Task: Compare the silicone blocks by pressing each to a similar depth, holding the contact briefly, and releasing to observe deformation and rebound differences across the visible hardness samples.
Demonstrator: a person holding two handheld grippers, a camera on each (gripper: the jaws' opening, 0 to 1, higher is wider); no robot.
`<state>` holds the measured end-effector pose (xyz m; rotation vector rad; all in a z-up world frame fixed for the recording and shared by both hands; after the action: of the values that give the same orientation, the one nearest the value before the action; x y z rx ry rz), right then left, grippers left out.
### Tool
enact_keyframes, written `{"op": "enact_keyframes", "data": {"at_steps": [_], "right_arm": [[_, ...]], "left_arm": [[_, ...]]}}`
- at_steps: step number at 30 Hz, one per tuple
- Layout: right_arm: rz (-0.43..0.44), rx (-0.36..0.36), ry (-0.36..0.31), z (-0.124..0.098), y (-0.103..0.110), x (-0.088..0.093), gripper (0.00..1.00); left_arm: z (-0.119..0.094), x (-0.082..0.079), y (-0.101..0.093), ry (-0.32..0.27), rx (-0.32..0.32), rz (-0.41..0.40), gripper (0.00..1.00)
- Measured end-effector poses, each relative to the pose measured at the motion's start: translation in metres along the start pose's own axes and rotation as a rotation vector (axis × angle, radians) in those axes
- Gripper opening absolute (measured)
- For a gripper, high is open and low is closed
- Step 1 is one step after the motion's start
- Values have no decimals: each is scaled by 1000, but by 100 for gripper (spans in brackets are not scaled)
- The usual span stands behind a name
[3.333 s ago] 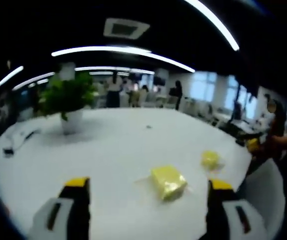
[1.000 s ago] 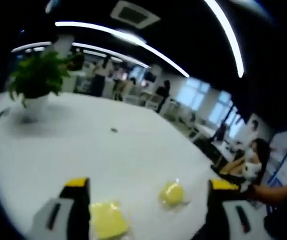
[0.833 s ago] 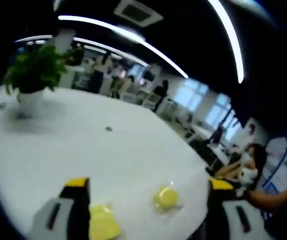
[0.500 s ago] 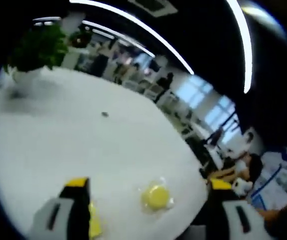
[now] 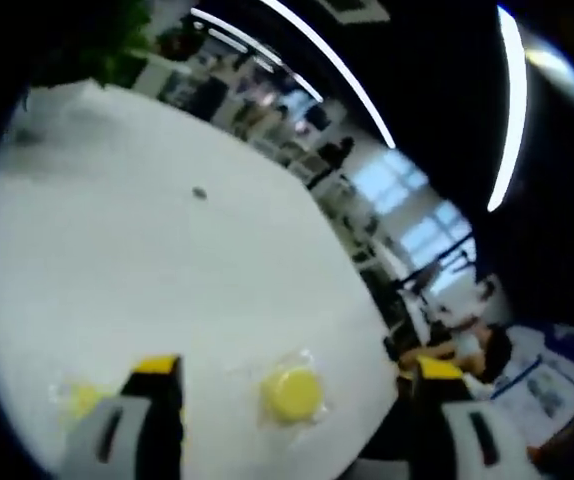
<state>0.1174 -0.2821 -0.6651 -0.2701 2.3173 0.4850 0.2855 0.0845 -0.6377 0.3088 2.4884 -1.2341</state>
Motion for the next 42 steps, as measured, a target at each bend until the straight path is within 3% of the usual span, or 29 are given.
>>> {"op": "enact_keyframes", "data": {"at_steps": [3,12,15,17,19,23,27,29,31,33,36,38,40,42], "right_arm": [[3,1,-3,0,-1,-1,96],[8,0,1,-2,1,0,96],[12,0,0,-2,2,0,96],[12,0,1,-2,3,0,96],[11,-1,4,-2,3,1,96],[16,1,7,-3,3,2,96],[17,1,8,-5,5,1,96],[19,1,8,-6,4,2,96],[23,3,6,-7,3,3,96],[28,6,7,-9,4,4,96],[32,10,7,-10,3,6,96],[39,11,3,-11,4,6,96],[42,13,5,-12,3,8,96],[45,16,6,-12,2,8,96]], "left_arm": [[15,3,1,28,30,-10,94],[49,10,18,105,13,-72,87],[58,12,25,145,-7,-73,78],[64,13,33,157,-24,-107,66],[69,13,35,149,-11,-105,61],[84,19,40,192,-1,-123,48],[91,18,42,151,-2,-127,40],[96,18,43,164,15,-147,34],[101,19,45,186,-14,-162,29],[103,19,46,191,-48,-136,23],[103,19,46,192,-42,-127,12],[105,20,48,202,-56,-73,9],[107,25,49,242,-60,-81,8],[108,24,51,225,-48,-79,8]]}}
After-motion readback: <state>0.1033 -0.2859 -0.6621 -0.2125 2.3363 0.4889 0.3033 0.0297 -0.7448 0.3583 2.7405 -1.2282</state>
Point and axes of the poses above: the point that each gripper's makers call its tool centre point, and the gripper's own axes: z roughly forward along the fingers, y roughly to its left, x roughly out of its underside, the point moved 10 cm from there along -z, roughly backward along the fingers, and after that the axes turned 15 degrees about y, right-handed, at the moved point
